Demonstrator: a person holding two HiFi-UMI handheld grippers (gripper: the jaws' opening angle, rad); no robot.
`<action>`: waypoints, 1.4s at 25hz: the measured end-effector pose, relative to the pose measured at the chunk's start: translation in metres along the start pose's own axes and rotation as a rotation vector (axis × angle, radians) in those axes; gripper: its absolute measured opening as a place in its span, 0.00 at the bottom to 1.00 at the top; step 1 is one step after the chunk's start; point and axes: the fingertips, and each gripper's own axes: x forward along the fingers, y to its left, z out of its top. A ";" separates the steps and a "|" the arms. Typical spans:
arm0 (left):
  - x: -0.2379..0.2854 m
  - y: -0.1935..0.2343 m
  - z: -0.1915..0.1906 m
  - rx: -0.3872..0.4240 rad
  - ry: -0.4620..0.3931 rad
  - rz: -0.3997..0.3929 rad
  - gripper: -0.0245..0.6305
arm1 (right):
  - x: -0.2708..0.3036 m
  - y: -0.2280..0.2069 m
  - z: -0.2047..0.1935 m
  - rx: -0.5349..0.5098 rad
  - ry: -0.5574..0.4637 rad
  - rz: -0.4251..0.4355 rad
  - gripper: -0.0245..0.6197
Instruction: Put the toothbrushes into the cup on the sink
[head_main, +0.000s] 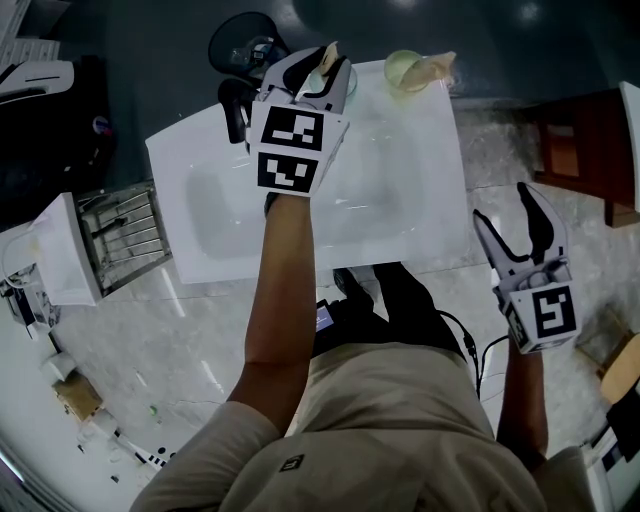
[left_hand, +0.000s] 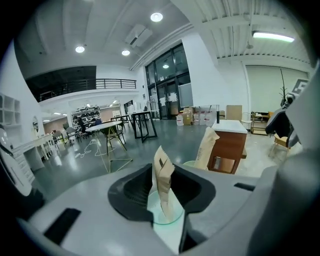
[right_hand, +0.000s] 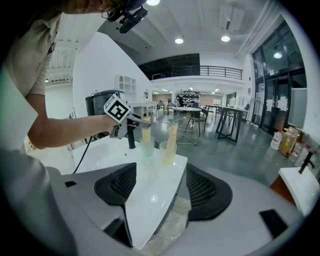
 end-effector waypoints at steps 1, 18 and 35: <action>-0.002 0.001 0.002 0.008 -0.003 0.007 0.17 | -0.001 0.001 0.000 0.000 0.000 0.002 0.52; -0.051 0.018 0.043 0.090 -0.067 0.089 0.17 | -0.013 0.020 0.021 0.017 -0.035 0.011 0.52; -0.190 0.005 0.123 0.155 -0.249 0.126 0.17 | -0.066 0.063 0.078 -0.084 -0.156 0.007 0.52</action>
